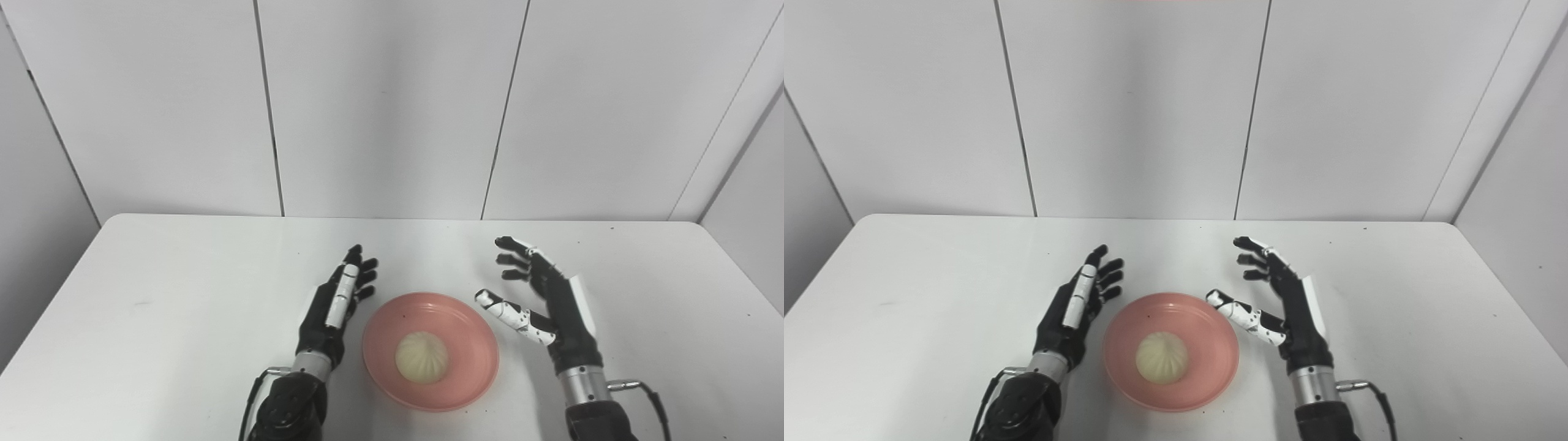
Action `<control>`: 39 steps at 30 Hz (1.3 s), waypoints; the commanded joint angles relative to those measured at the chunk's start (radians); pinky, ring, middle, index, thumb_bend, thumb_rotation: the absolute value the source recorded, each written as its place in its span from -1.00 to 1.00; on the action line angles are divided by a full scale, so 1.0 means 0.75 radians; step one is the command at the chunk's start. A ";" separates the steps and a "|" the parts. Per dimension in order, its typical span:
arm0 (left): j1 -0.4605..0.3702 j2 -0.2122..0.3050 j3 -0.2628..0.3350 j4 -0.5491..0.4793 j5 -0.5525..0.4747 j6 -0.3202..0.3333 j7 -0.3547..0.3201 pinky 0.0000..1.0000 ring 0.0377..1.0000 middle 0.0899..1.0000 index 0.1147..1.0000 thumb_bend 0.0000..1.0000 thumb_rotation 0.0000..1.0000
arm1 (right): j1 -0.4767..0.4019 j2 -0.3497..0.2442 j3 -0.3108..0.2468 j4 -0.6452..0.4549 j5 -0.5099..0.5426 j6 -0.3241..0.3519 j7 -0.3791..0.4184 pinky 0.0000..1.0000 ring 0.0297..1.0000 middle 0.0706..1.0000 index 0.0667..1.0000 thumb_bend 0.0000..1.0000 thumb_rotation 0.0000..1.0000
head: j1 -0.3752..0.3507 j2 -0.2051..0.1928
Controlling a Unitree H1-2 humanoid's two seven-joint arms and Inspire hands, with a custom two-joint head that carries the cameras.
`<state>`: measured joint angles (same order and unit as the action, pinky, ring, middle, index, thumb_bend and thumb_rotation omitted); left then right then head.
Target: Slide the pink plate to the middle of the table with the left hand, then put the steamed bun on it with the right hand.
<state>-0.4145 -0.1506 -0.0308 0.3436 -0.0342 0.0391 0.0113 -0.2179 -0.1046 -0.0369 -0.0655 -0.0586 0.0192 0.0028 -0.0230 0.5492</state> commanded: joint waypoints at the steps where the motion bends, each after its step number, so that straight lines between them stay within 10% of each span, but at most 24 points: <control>1: -0.004 0.008 -0.007 -0.021 0.037 -0.046 0.022 0.86 0.82 0.75 0.84 0.21 0.85 | -0.038 0.023 -0.036 -0.001 0.106 0.045 0.015 0.69 0.74 0.80 0.88 0.50 0.91 | -0.006 0.001; 39: 0.029 -0.005 0.005 -0.018 0.070 -0.166 0.105 1.00 0.89 0.79 0.93 0.15 0.92 | -0.041 0.070 -0.054 0.164 0.060 -0.017 -0.070 0.76 0.78 0.81 0.84 0.51 1.00 | -0.039 0.000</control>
<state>-0.3734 -0.1489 -0.0238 0.3387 0.0092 -0.0589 0.0827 -0.2235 -0.0563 -0.0799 0.0642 -0.0148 0.0554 -0.0445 -0.0537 0.5476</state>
